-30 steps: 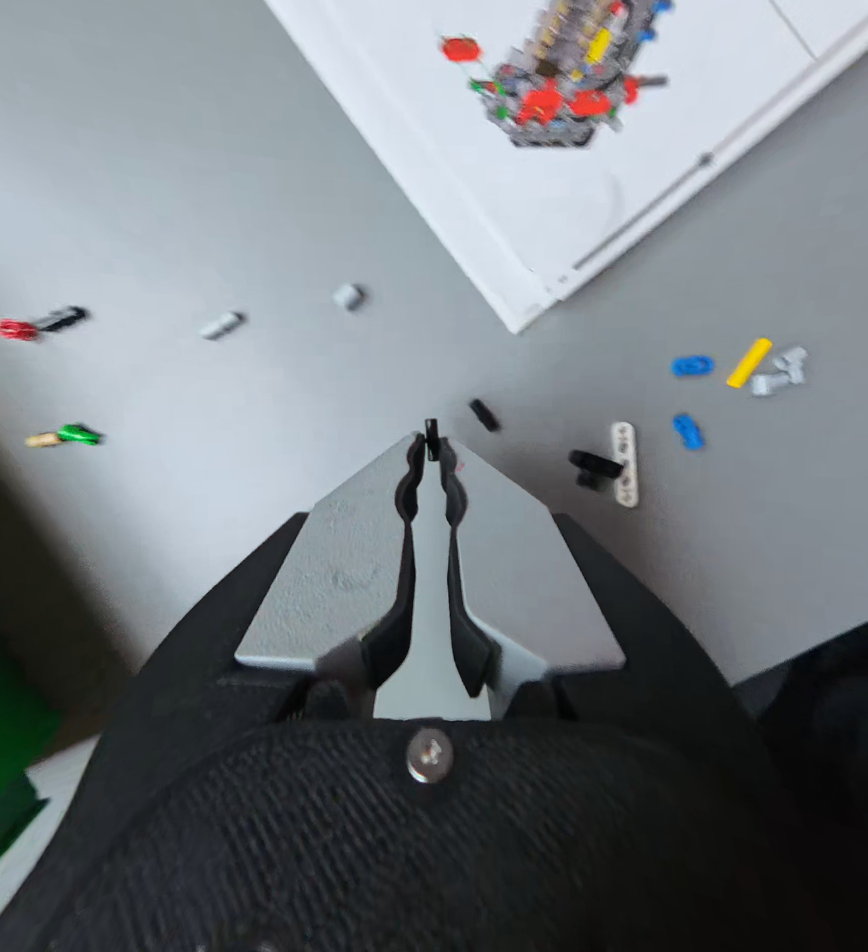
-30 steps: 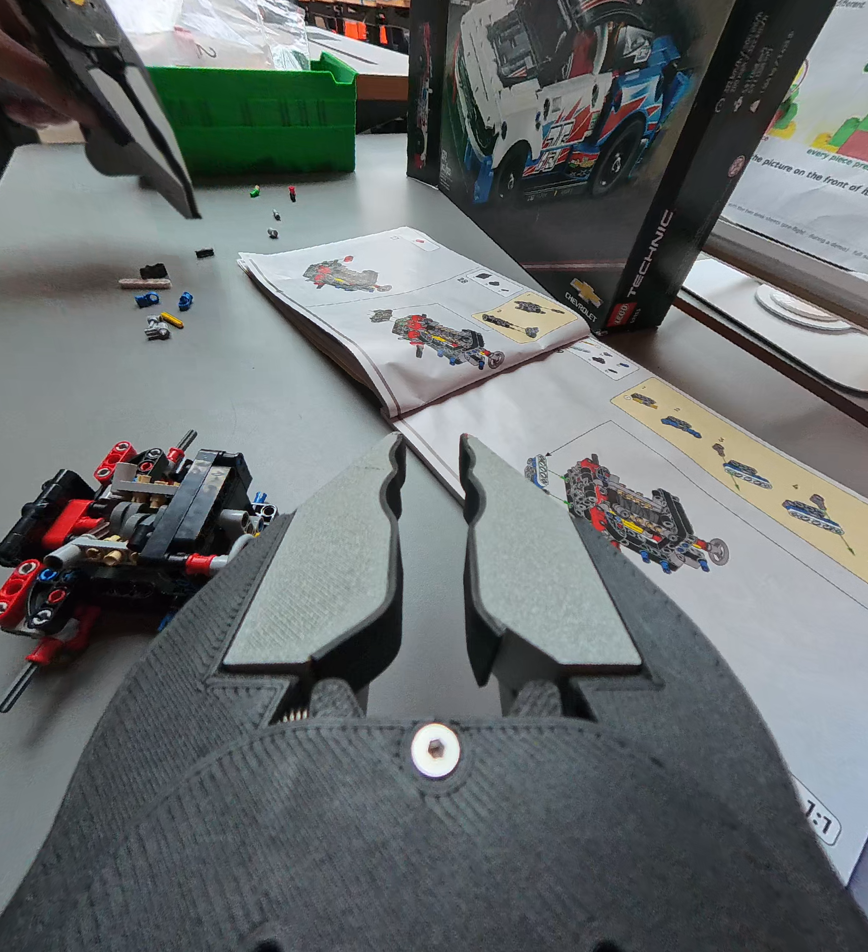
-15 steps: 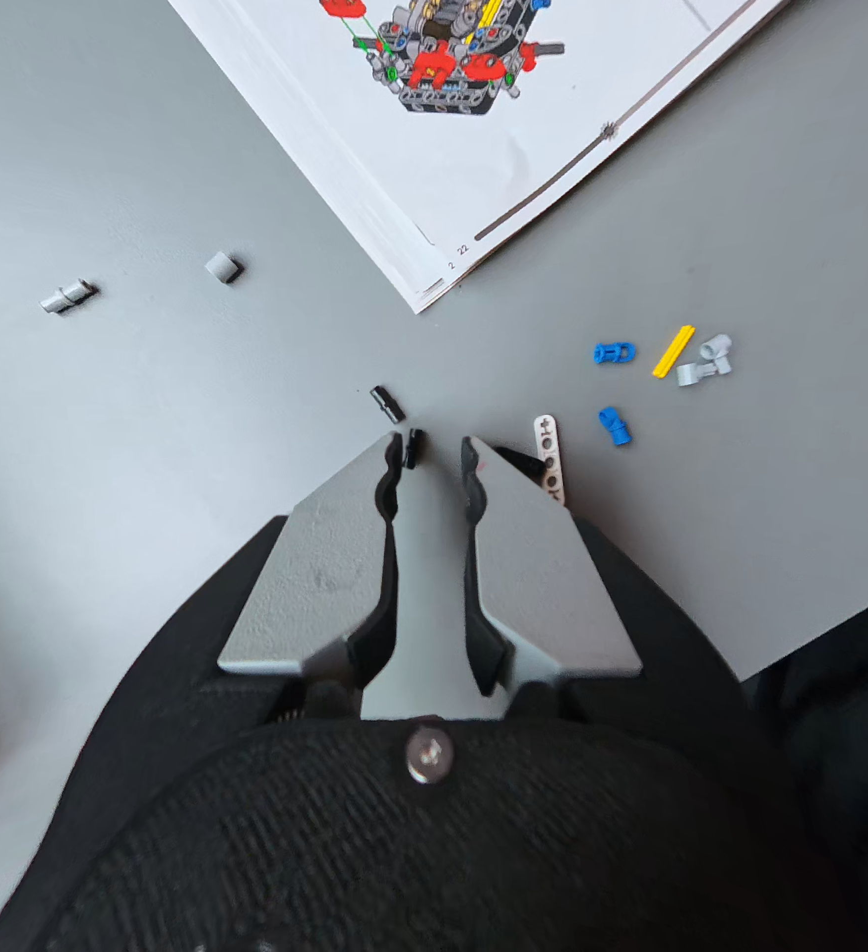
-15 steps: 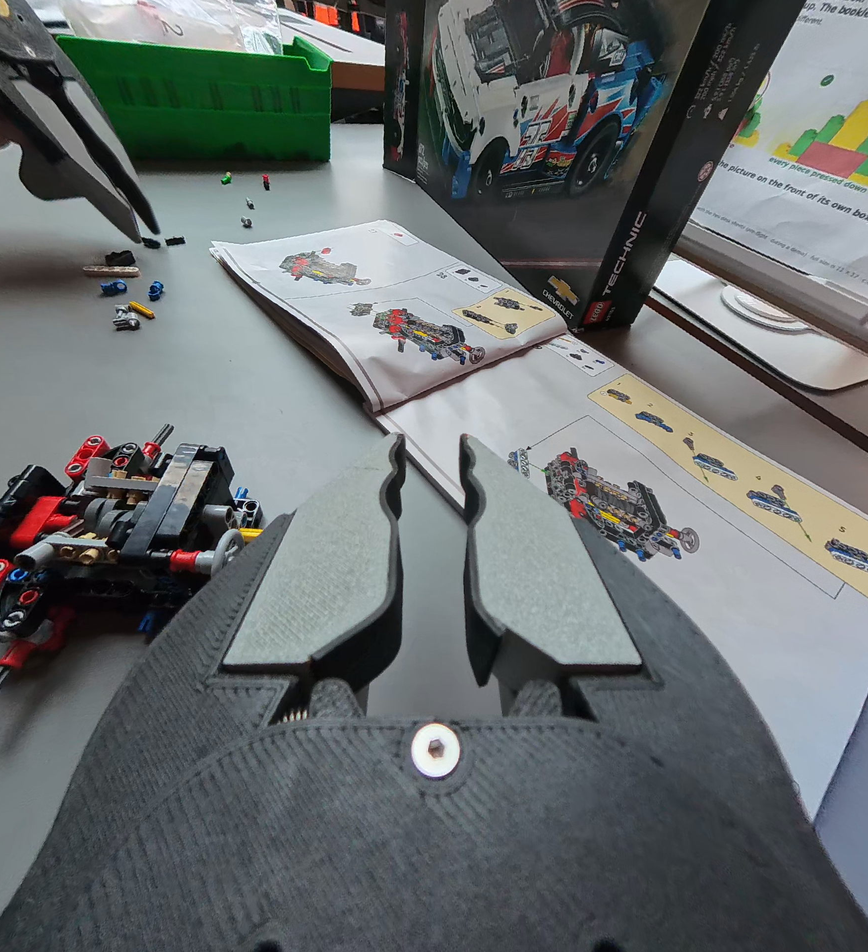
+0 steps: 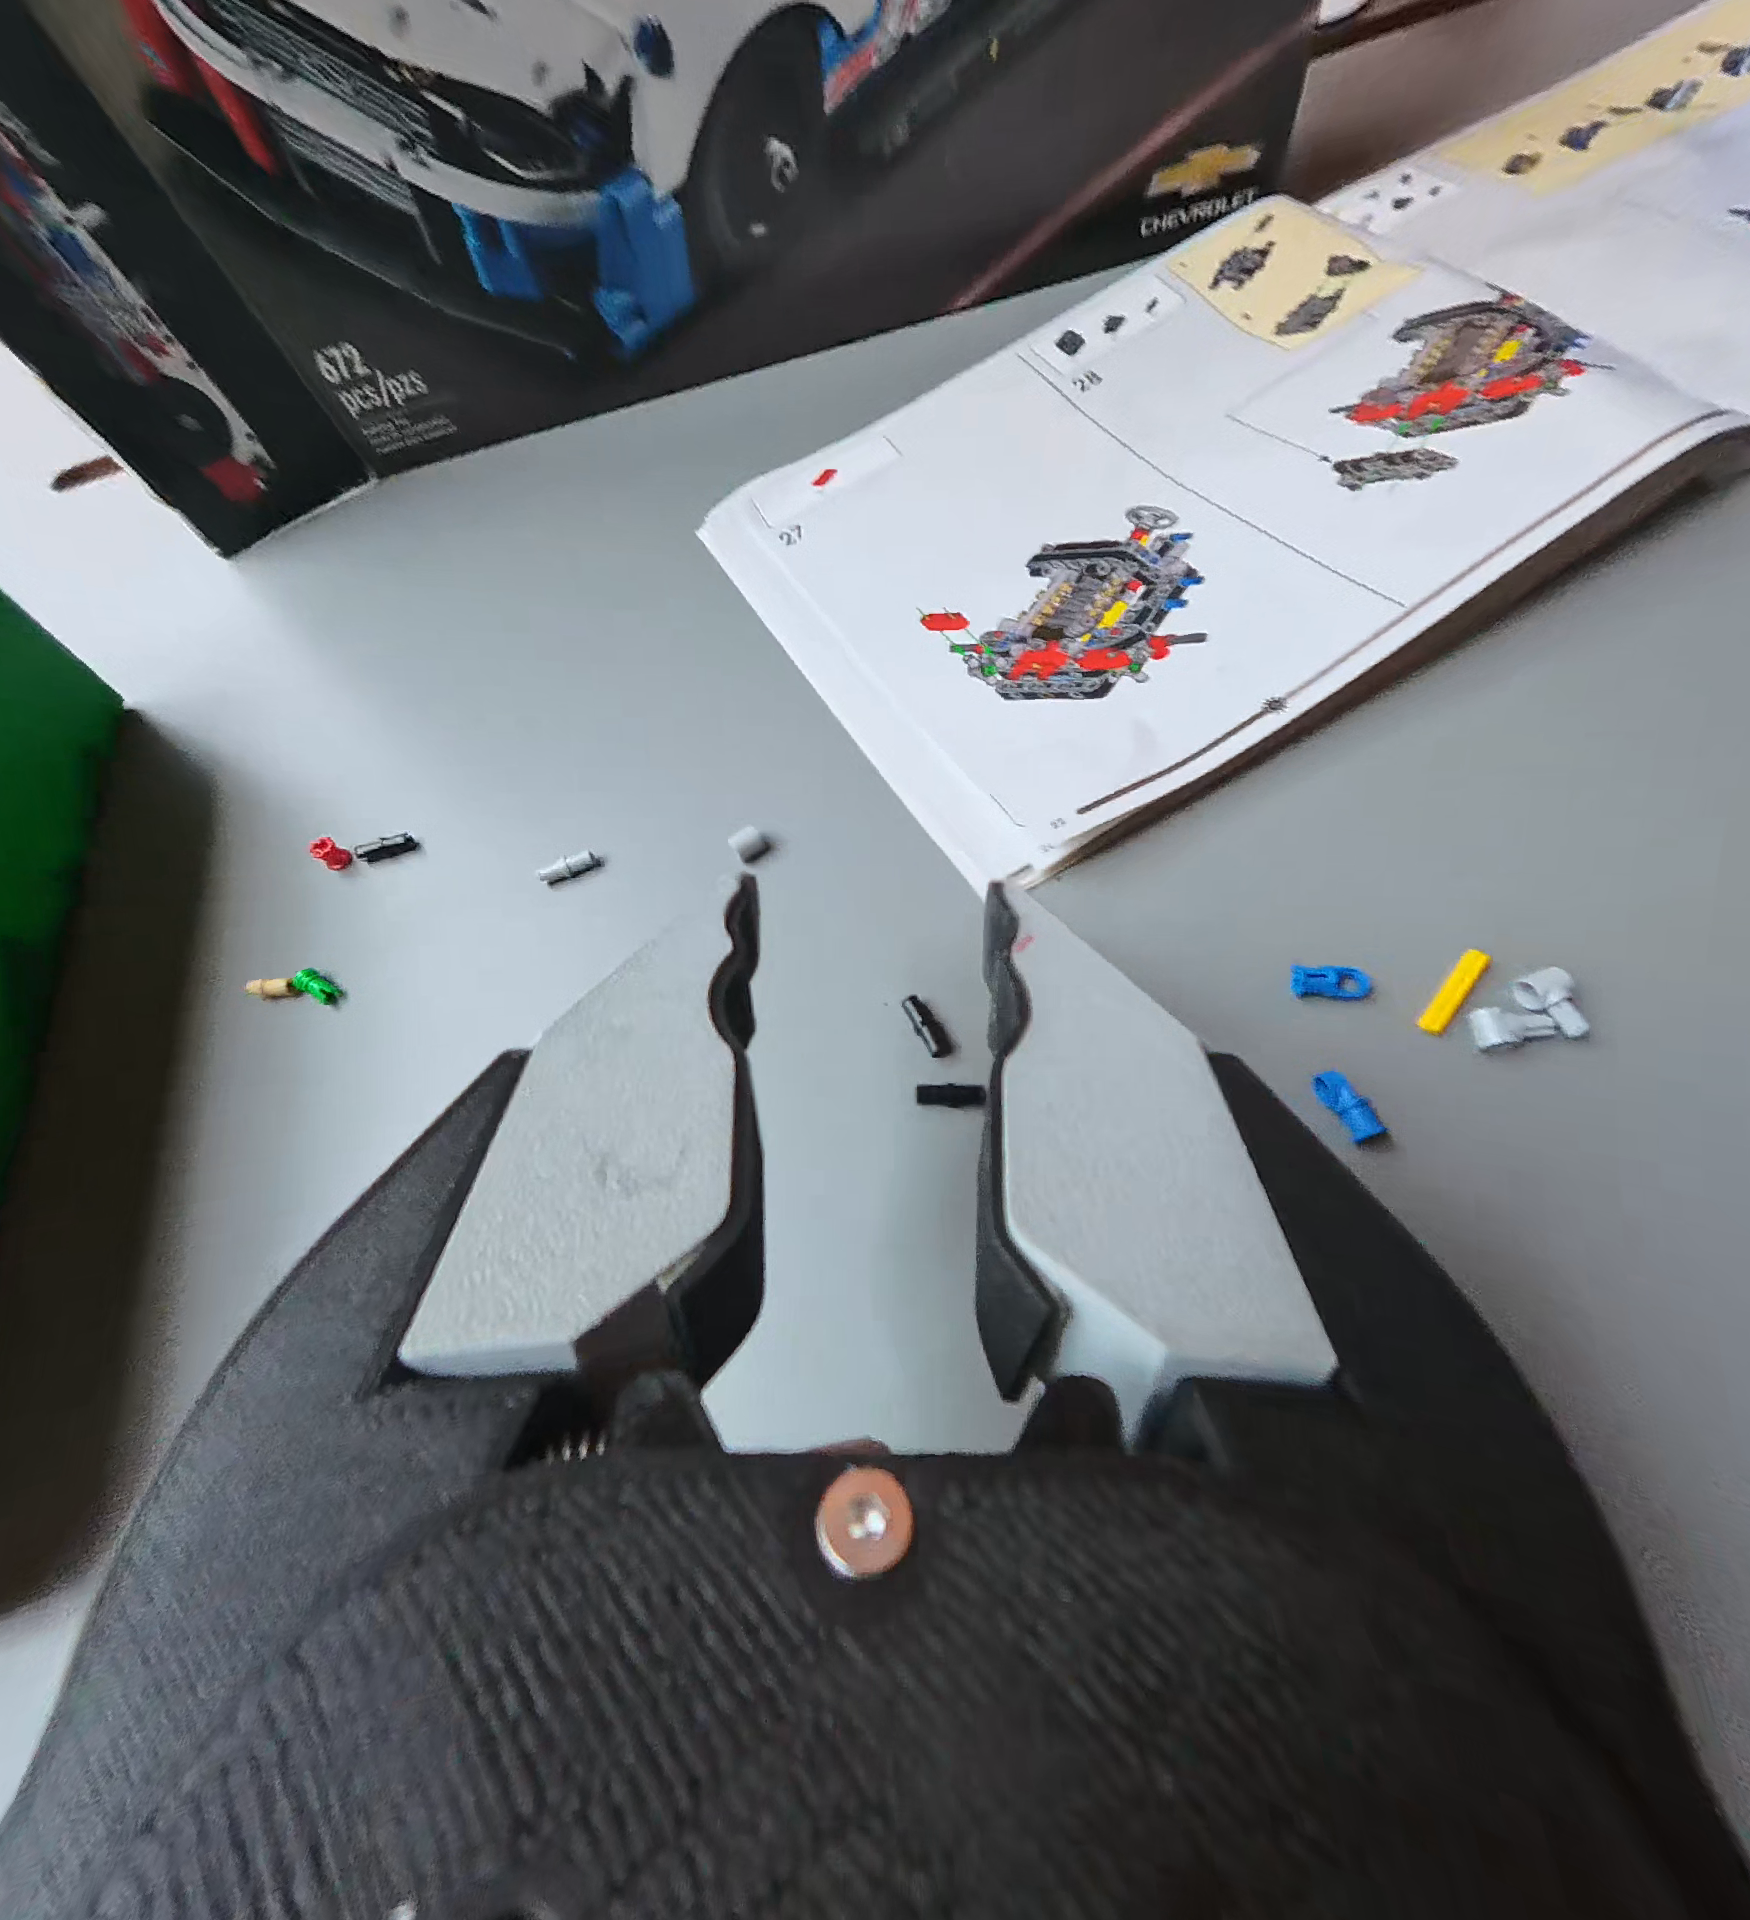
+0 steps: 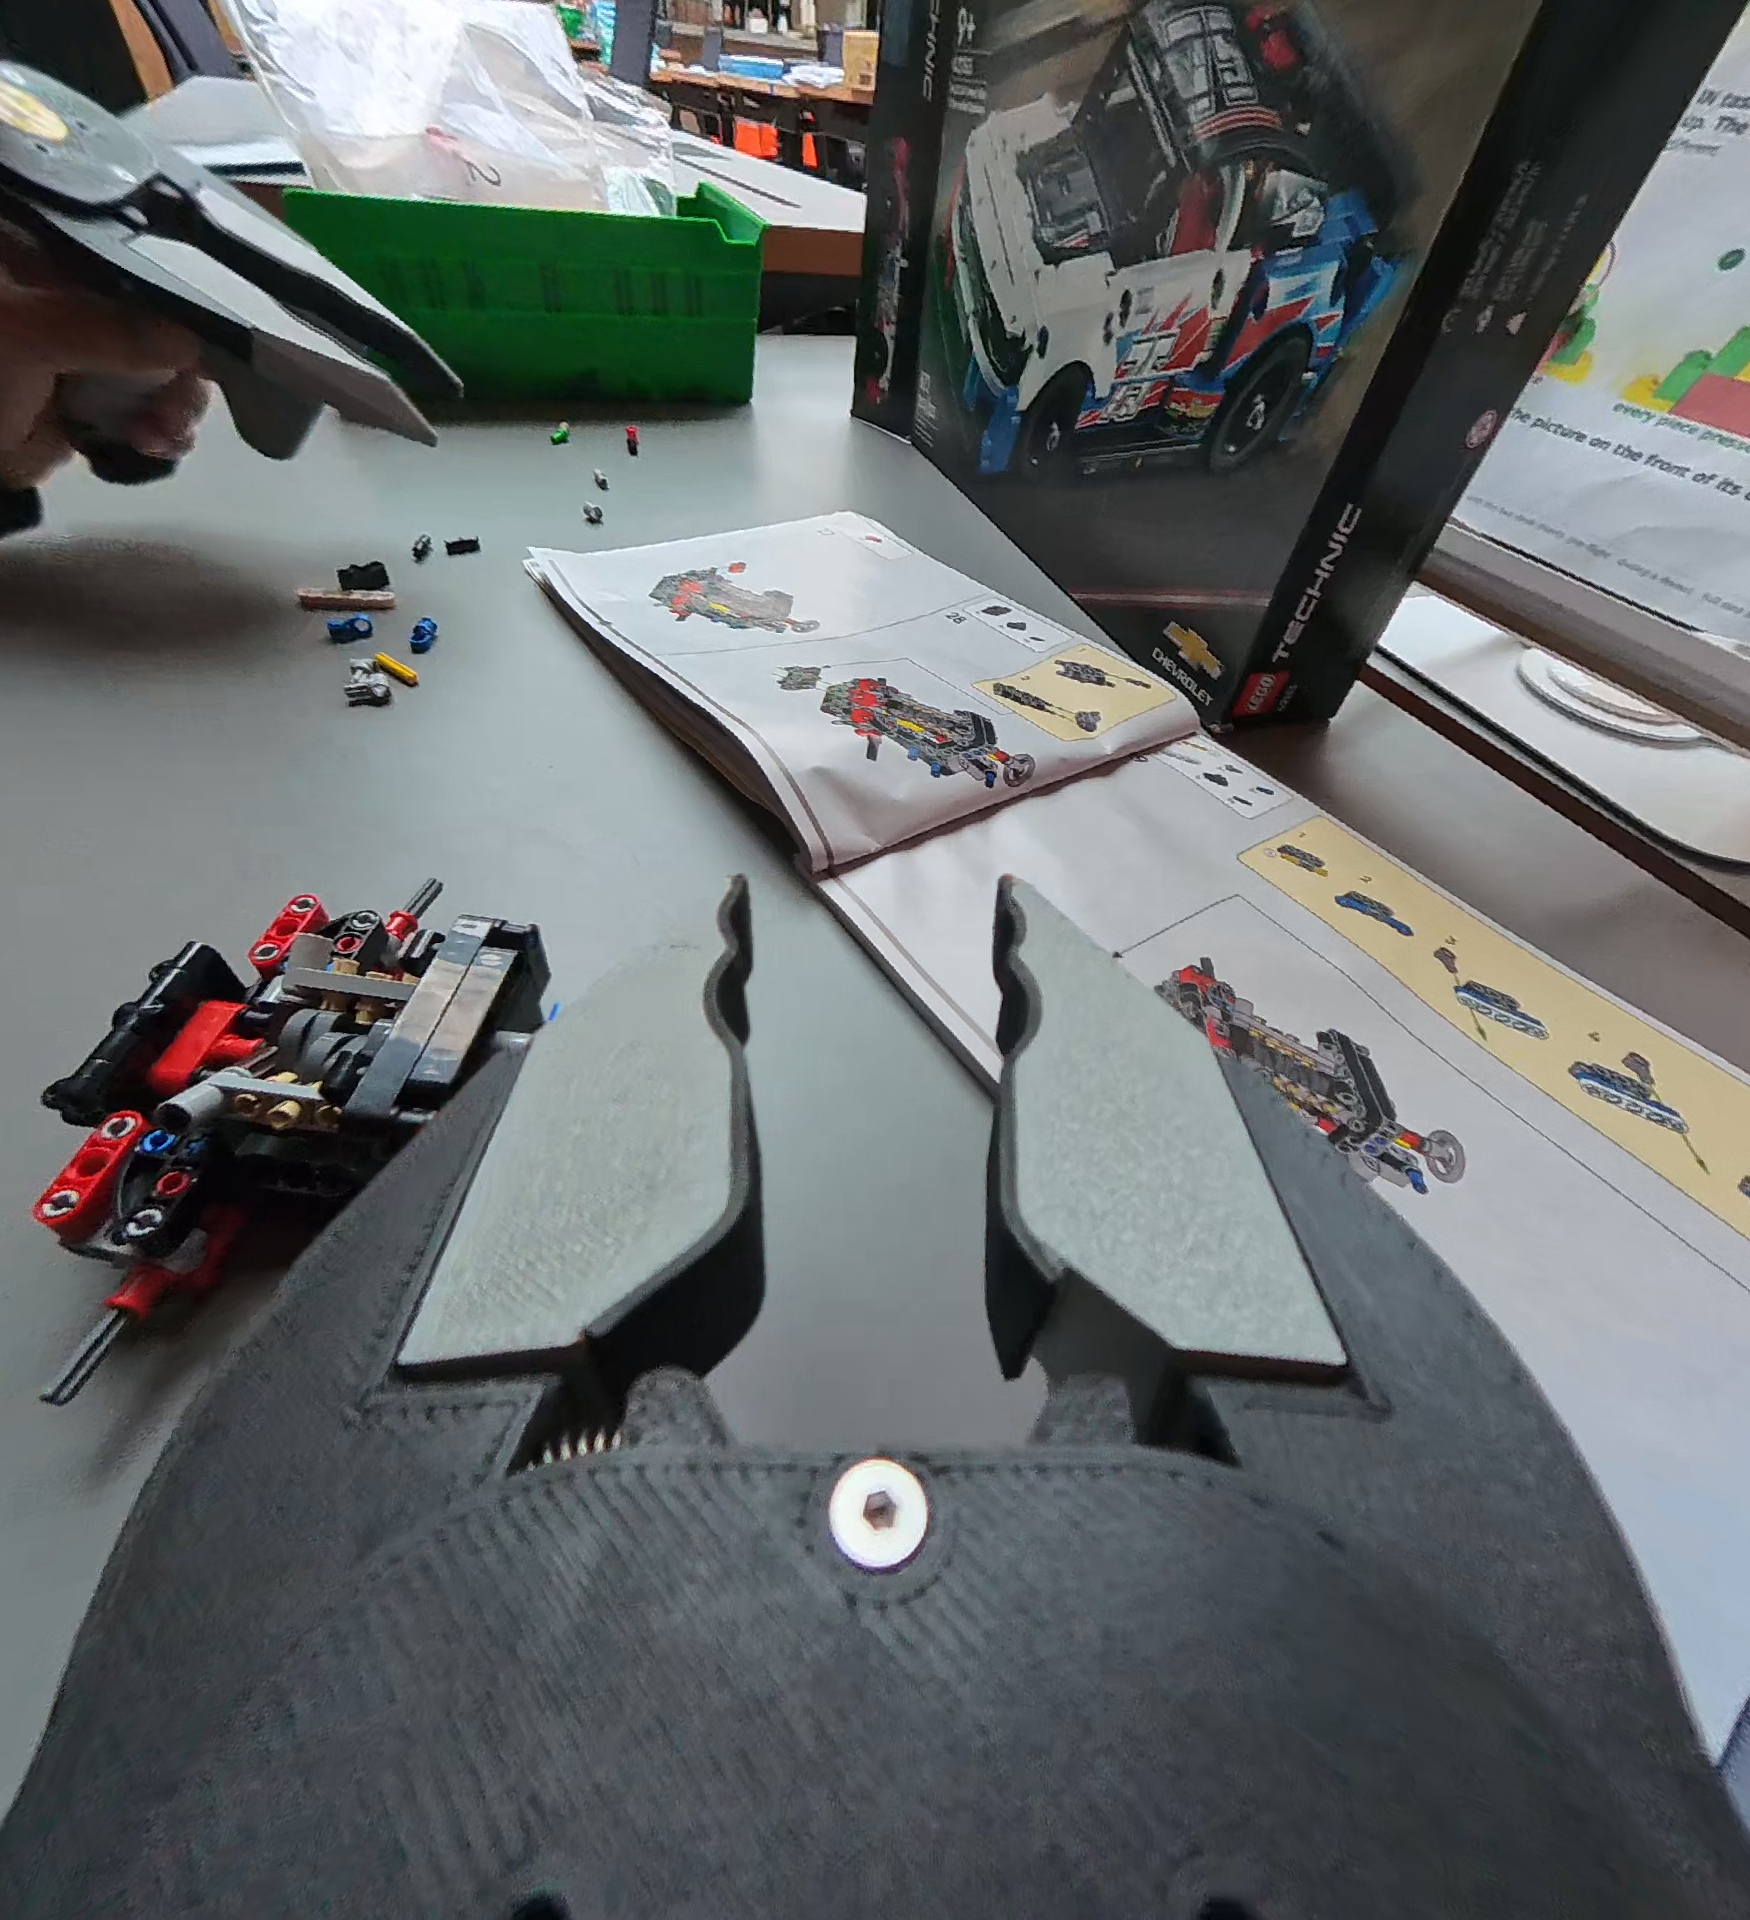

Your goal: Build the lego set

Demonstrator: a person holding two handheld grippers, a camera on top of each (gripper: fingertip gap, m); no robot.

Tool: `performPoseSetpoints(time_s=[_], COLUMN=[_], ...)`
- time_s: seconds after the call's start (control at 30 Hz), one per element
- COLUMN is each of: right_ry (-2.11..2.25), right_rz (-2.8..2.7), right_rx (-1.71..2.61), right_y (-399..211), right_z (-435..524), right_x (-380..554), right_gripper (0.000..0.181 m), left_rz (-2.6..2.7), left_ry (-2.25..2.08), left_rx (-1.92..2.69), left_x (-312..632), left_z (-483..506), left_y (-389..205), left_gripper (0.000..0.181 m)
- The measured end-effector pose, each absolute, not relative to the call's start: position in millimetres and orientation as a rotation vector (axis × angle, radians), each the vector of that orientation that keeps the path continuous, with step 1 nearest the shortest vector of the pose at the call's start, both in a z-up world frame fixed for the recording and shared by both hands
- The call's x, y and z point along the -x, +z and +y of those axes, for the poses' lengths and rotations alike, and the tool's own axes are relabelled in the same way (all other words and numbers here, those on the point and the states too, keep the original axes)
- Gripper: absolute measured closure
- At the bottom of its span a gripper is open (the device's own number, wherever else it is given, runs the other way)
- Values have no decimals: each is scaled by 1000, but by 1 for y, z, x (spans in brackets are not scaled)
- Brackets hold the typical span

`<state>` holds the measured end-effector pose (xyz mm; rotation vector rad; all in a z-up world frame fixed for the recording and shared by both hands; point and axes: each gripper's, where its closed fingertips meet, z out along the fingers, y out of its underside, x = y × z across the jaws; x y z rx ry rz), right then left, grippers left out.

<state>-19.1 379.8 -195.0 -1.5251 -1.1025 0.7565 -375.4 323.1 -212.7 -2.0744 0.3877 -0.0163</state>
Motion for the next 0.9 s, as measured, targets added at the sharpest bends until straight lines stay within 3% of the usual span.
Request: performPoseSetpoints(time_s=[0.03,0.2,0.37,0.63,0.9], right_ry=[767,803,896,467,189], right_rz=[-1110,-1170,-1272,-1534,-1471], right_rx=[1514,1455,1461,1626,1715], right_y=[-194,-181,-158,-223,-232], right_z=[377,356,304,267,314], right_x=[20,27,54,76,33], right_gripper=[135,109,102,100,107], left_rz=[373,332,365,428,401], left_ry=[-31,-63,-84,-68,-113], left_rx=[2049,1986,2002,2007,1998], left_x=[376,379,376,368,369], left_z=[323,326,326,326,325], left_y=[-212,-221,-223,-226,-224], left_gripper=[140,145,143,144,146])
